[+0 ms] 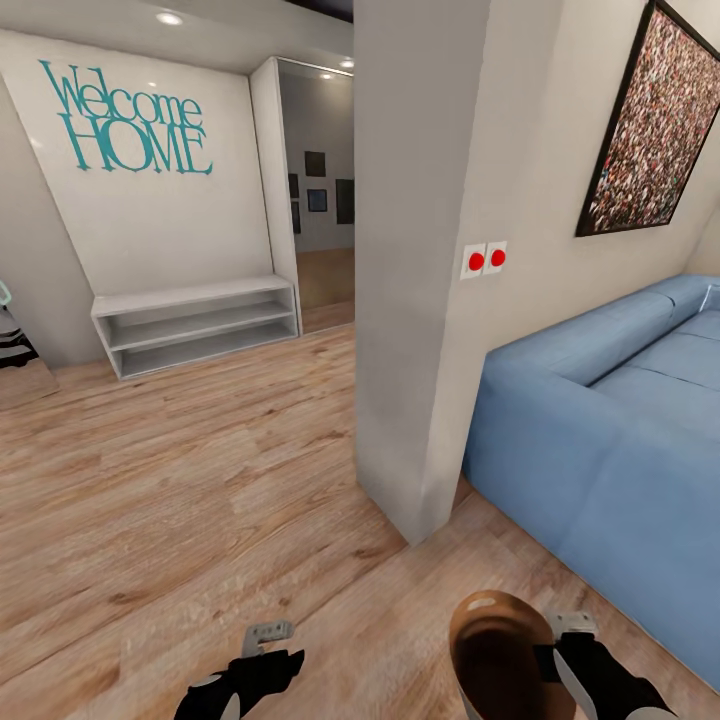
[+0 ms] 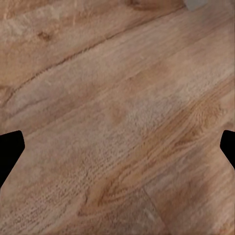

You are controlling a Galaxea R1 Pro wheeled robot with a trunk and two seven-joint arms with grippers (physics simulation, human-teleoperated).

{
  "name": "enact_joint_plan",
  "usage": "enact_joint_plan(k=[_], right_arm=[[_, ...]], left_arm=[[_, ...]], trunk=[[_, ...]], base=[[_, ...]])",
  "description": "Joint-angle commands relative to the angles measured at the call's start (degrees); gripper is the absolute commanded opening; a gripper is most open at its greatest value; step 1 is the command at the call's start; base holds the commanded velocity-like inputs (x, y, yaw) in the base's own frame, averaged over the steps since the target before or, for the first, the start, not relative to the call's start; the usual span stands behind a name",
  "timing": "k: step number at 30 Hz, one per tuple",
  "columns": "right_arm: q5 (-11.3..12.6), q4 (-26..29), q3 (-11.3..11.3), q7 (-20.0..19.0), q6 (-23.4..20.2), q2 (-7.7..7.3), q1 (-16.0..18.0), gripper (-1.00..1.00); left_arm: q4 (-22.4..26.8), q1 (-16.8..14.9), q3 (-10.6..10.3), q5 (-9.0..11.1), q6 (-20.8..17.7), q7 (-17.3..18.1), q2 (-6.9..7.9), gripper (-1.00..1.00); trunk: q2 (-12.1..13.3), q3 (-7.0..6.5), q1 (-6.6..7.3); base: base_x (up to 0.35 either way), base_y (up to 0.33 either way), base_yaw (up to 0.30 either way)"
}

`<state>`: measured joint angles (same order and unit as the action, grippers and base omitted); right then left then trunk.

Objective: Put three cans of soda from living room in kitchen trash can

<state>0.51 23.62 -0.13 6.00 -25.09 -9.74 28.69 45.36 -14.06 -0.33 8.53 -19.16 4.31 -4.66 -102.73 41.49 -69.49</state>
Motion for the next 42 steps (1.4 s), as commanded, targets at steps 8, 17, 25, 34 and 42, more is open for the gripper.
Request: enact_joint_plan(k=[8,17,25,34,42], right_arm=[[0.11,0.09,0.56,-0.8,-1.53,0.06,-0.37,-1.0],[0.11,0.09,0.56,-0.8,-1.53,0.06,-0.37,-1.0],[0.11,0.09,0.56,-0.8,-1.53,0.06,-0.37,-1.0],[0.1,0.04,-0.19,-0.21,-0.76,0.3,-1.8,-1.0],[0.17,0.05,-0.68,0.12,-0.49,0.5,-6.48,-1.0]], left_arm=[[1.64,-1.15,-0.81,0.16,0.0,-0.09,0.61,1.0],[2.9,-1.15,-0.81,0.16,0.0,-0.09,0.61,1.0],[2.9,-1.15,-0.81,0.16,0.0,-0.09,0.61,1.0],[1.65,-0.12,-1.29,0.28,0.7,0.01,0.97,1.0],[-8.16,0.37,-1.49,0.51,1.03,0.16,1.15,1.0]], trunk=[[-0.01,0.0,0.0],[-0.01,0.0,0.0],[-0.01,0.0,0.0],[-0.01,0.0,0.0],[-0.01,0.0,0.0]], base=[[0.0,0.0,0.0],[0.0,0.0,0.0],[0.0,0.0,0.0],[0.0,0.0,-0.063],[0.0,0.0,-0.262]])
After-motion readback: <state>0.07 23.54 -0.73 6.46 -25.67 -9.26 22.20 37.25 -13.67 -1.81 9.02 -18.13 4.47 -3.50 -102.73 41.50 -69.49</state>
